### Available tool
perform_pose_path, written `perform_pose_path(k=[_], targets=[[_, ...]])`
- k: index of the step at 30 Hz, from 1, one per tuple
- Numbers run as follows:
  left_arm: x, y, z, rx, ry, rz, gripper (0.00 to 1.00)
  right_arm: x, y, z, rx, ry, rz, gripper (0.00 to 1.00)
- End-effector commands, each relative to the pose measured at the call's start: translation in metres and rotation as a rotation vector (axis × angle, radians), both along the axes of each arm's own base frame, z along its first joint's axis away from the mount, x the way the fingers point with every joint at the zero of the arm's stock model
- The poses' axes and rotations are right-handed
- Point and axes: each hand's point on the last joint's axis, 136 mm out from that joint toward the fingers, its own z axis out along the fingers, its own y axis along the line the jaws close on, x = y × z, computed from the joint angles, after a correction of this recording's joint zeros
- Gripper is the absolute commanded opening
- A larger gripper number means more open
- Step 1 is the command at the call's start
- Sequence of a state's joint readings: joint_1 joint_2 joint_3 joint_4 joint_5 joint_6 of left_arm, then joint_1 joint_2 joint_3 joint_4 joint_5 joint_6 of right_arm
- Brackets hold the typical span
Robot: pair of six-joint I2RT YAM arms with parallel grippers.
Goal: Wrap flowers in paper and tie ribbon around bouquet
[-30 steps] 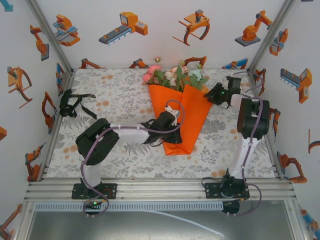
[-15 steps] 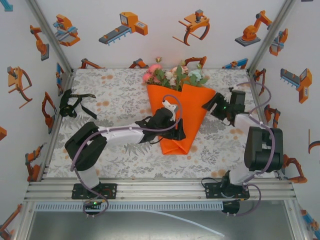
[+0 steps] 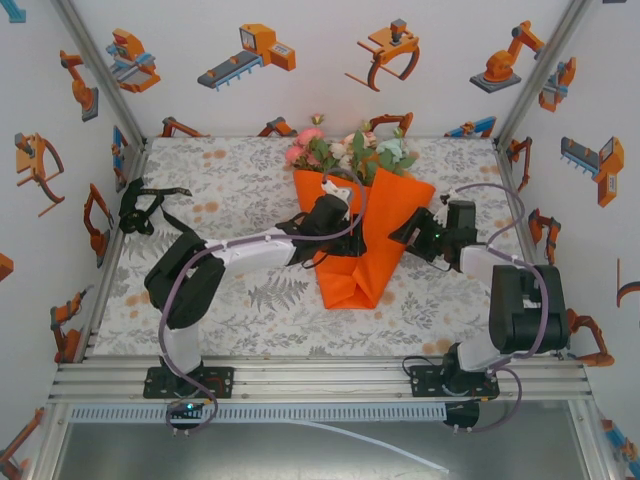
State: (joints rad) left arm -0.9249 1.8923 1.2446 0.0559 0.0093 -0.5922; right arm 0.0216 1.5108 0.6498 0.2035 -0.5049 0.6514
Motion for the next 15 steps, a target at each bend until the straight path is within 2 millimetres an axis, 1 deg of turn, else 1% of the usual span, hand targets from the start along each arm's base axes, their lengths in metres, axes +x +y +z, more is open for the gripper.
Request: perform_pose_path(k=[1,3,4,6,9,11,15], targets=[[-0.012,-0.021,0.008,-0.078,0.041,-0.094,0.5,0.0,0.003,0.008,0.013,-0.036,0.002,0.66],[-0.014,-0.023,0.006,-0.097,0.059,-0.097,0.41,0.0,0.003,0.009,0.015,-0.037,0.003,0.65],[-0.015,-0.025,0.006,-0.113,0.066,-0.101,0.36,0.0,0.003,0.01,0.014,-0.038,0.003,0.66],[-0.018,-0.03,0.008,-0.147,0.085,-0.12,0.24,0.0,0.004,0.011,0.016,-0.039,0.004,0.66],[-0.02,-0.034,0.012,-0.174,0.101,-0.126,0.1,0.0,0.003,0.018,0.014,-0.052,0.005,0.66],[-0.018,-0.031,0.022,-0.196,0.08,-0.112,0.05,-0.002,0.002,0.025,0.005,-0.067,0.0,0.66],[-0.018,-0.021,0.04,-0.248,0.057,-0.055,0.01,-0.005,0.0,0.037,-0.009,-0.101,-0.003,0.66]])
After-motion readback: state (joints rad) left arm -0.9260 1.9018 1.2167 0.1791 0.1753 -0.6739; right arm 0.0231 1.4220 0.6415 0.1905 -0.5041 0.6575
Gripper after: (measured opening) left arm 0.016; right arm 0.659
